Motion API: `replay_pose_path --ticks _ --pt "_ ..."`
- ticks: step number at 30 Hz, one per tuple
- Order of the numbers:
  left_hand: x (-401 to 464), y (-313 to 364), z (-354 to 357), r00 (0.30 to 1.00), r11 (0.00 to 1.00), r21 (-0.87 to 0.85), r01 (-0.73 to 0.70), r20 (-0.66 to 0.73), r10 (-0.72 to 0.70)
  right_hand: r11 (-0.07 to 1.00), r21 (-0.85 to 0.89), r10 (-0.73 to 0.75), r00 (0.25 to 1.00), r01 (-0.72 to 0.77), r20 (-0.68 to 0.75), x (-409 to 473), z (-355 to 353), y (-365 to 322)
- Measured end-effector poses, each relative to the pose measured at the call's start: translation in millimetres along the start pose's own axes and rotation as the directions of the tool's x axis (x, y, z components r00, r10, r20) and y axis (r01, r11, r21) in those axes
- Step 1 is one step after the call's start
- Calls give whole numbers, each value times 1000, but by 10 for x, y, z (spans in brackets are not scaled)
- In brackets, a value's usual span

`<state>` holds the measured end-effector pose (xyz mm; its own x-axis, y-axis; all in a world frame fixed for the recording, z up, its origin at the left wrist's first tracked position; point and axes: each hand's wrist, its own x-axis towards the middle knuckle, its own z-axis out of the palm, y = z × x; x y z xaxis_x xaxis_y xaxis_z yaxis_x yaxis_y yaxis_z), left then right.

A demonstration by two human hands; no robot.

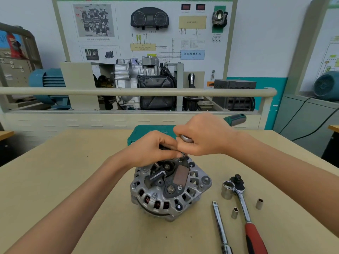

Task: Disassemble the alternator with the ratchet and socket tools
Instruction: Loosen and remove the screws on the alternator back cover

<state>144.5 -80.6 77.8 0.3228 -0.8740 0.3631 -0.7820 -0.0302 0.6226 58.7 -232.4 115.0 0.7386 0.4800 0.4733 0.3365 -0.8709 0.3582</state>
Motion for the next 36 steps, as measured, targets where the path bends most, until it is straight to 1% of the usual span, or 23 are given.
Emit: replay_pose_path --ticks 2,6,9,13,15,16,18,19,21,23,24,26,29,32,36 --pt "-18 -7 -14 1000 999 -43 0 8 1 997 25 -74 996 75 -53 22 -18 -4" --pt "-86 -26 -30 1000 995 -93 -20 -20 18 982 40 -179 978 184 -107 124 -32 -44" --pt "-148 -43 -50 998 994 -108 -20 -53 14 982 61 -169 978 177 -121 195 -29 -129" --pt "-205 -35 -84 1000 998 -65 -11 -17 10 993 95 -53 989 67 -140 191 -4 -197" --pt "-187 -17 -94 1000 999 -48 2 18 -1 995 97 9 993 2 -116 164 -15 -199" --pt "-177 -2 -94 1000 999 -48 7 23 -6 997 74 42 996 -37 -75 159 -34 -216" --pt "-159 14 -88 1000 999 -51 17 1 -17 993 -29 111 994 -110 12 168 -57 -277" --pt "-157 12 -84 1000 998 -54 13 -17 -14 984 -77 166 986 -163 33 171 -51 -315" --pt "-174 10 -74 999 998 -59 -8 -49 5 938 -78 340 940 -338 14 180 -27 -407" --pt "-196 8 -66 998 998 -59 -21 -67 18 859 -73 507 862 -506 -1 211 -19 -519" --pt "-206 5 -63 997 998 -57 -25 -73 21 833 -93 549 836 -545 17 233 -10 -573" --pt "-214 -1 -58 996 998 -52 -28 -81 24 810 -147 579 813 -567 53 270 17 -653" --pt "-223 -36 -61 996 996 -89 -16 -87 8 793 -195 586 810 -577 -13 279 26 -695" --pt "-252 -68 -78 998 989 -147 8 -66 -17 827 -230 505 858 -512 -94 270 11 -692" --pt "-298 -90 -102 996 984 -178 17 -79 -32 879 -231 398 909 -417 -127 286 -13 -681"
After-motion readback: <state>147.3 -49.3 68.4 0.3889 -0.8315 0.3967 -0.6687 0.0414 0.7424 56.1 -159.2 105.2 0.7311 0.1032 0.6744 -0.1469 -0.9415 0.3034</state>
